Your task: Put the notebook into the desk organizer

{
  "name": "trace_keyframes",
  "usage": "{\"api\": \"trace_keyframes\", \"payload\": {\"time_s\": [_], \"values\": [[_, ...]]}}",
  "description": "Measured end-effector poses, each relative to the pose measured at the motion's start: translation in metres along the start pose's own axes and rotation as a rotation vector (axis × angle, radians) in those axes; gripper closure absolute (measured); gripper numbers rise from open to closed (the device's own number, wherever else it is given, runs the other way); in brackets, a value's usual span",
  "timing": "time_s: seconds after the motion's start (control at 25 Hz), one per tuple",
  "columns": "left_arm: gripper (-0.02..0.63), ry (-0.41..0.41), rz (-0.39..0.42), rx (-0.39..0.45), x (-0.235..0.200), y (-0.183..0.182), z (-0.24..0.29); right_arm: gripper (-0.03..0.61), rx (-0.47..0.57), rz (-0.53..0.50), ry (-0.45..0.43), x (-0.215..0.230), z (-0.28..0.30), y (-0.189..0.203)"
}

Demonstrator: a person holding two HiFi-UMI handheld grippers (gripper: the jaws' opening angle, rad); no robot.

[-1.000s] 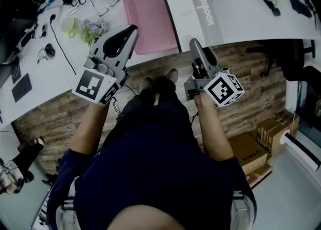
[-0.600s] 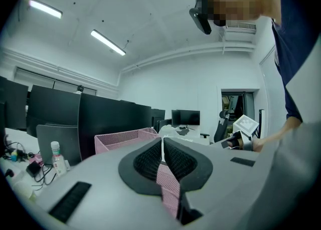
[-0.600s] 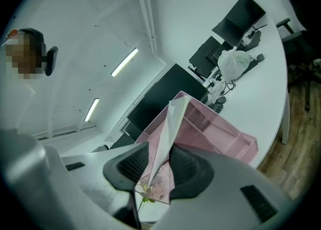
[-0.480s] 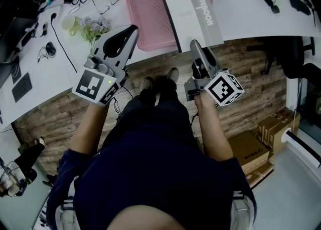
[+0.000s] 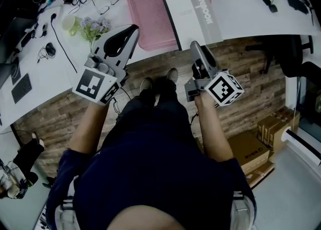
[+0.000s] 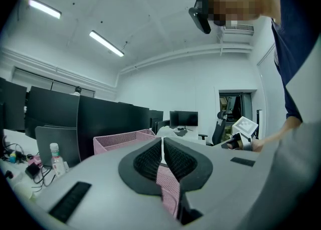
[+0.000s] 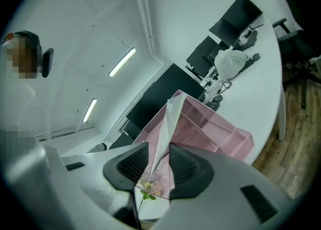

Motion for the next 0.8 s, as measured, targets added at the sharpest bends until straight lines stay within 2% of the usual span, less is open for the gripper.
{"api": "trace_keyframes", "payload": {"time_s": [0.8], "values": [[0.575,0.054,0.015,0.017,0.015,0.000,-0.023,0.440,0.067,-0.049,0.109,-0.017,-0.040,0.002]]}}
Point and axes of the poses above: the fingertips, and each gripper's own axes: z forward along the fingers, x to its right, y out of its underside, the point moved 8 cm from there along -z, backward along the fingers, and after that the axes turned 15 degrees about -z, right-handed, at the moved point
